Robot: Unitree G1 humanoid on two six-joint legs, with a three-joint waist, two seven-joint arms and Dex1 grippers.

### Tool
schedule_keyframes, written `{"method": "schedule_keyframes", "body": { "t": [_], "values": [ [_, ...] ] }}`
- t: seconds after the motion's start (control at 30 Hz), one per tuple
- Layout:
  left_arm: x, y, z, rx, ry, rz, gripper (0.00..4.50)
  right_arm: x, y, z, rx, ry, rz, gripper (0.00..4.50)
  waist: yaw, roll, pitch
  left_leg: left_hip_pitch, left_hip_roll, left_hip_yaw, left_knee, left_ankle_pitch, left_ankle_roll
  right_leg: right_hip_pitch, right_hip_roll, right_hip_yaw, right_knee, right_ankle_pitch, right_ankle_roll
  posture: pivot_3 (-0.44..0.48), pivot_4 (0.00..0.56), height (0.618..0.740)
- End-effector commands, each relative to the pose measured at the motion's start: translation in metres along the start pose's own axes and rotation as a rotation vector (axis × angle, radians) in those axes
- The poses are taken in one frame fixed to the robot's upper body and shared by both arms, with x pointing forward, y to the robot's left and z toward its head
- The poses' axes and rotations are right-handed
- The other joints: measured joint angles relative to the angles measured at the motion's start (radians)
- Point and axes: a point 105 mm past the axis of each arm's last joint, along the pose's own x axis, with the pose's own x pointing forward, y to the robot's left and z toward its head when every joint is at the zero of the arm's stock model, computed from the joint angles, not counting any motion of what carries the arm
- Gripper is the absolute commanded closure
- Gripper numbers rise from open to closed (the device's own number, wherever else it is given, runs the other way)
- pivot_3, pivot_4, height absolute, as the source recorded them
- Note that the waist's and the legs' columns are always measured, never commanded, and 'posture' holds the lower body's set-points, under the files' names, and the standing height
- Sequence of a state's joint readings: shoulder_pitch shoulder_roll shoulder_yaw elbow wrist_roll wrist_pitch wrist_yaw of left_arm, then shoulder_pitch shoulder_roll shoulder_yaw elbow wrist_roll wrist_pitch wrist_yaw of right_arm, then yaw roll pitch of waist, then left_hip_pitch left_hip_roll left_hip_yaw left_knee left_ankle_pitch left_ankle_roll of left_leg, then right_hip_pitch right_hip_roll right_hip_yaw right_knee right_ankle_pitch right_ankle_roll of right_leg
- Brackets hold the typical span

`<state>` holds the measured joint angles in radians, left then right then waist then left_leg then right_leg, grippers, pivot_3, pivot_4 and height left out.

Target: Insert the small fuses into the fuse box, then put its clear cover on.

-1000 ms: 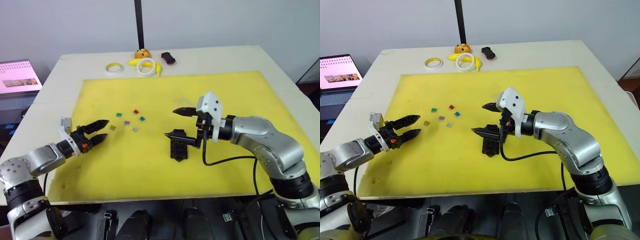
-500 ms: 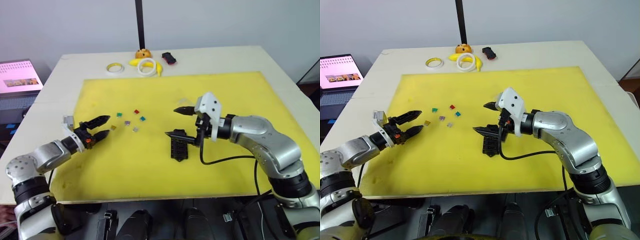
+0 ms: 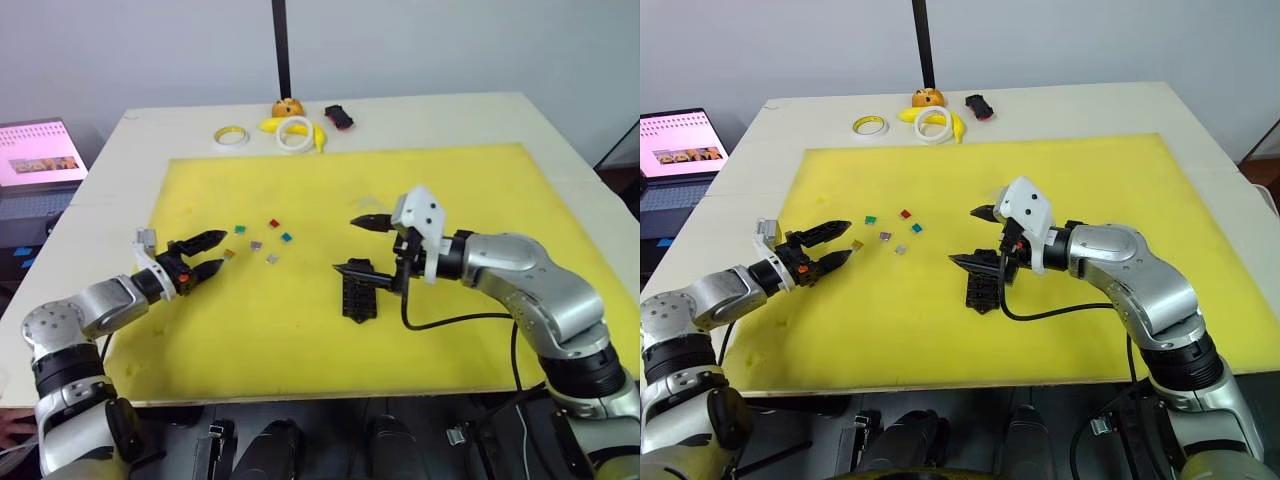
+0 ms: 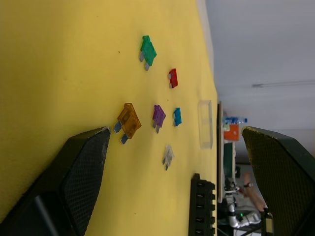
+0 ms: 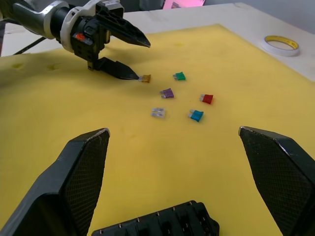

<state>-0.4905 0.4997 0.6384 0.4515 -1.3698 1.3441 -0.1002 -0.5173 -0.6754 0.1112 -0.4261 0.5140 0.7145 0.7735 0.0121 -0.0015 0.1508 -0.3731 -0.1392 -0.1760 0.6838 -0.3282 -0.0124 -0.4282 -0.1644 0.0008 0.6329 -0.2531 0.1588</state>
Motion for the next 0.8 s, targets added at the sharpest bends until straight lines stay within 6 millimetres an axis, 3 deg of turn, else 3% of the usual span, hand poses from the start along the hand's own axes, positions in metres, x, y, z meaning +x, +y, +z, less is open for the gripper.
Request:
{"method": "schedule_keyframes", "body": {
  "t": [0.03, 0.23, 0.53, 0.63, 0.8],
  "values": [
    [0.004, 0.010, -0.003, -0.003, 0.010, 0.039, 0.01, -0.005, -0.003, 0.010, -0.037, -0.025, -0.020, 0.00, 0.000, 0.000, 0.000, 0.000, 0.000, 0.000, 0.000, 0.000, 0.000, 0.000, 0.000, 0.000, 0.000, 0.000, 0.000, 0.000, 0.150, 0.740],
    [0.022, 0.011, -0.008, -0.016, 0.009, 0.011, 0.01, -0.007, -0.005, 0.011, -0.040, -0.023, -0.030, 0.00, 0.011, 0.000, 0.000, 0.000, -0.001, -0.001, 0.000, 0.001, -0.001, 0.002, 0.000, 0.000, 0.000, 0.000, 0.000, 0.000, 0.150, 0.740],
    [0.032, 0.012, -0.012, -0.018, 0.017, 0.008, 0.01, -0.012, -0.006, 0.011, -0.033, -0.021, -0.057, 0.00, 0.031, 0.000, -0.001, 0.001, -0.002, -0.002, 0.001, 0.001, -0.002, 0.002, -0.001, 0.000, 0.000, 0.000, 0.000, 0.000, 0.150, 0.740],
    [0.034, 0.016, -0.013, -0.016, 0.025, 0.036, 1.22, -0.013, -0.006, 0.011, -0.030, -0.018, -0.067, 0.00, 0.030, 0.000, -0.001, 0.001, -0.002, -0.002, 0.001, 0.001, -0.002, 0.002, -0.001, 0.000, 0.000, 0.000, 0.000, 0.000, 0.150, 0.740],
    [0.038, 0.018, -0.012, -0.015, 0.025, 0.044, 1.22, -0.015, -0.007, 0.010, -0.028, -0.014, -0.077, 0.00, 0.031, 0.001, -0.001, 0.001, -0.002, -0.003, 0.001, 0.001, -0.002, 0.003, -0.001, 0.000, 0.000, 0.000, 0.000, 0.000, 0.150, 0.740]
  ]
}}
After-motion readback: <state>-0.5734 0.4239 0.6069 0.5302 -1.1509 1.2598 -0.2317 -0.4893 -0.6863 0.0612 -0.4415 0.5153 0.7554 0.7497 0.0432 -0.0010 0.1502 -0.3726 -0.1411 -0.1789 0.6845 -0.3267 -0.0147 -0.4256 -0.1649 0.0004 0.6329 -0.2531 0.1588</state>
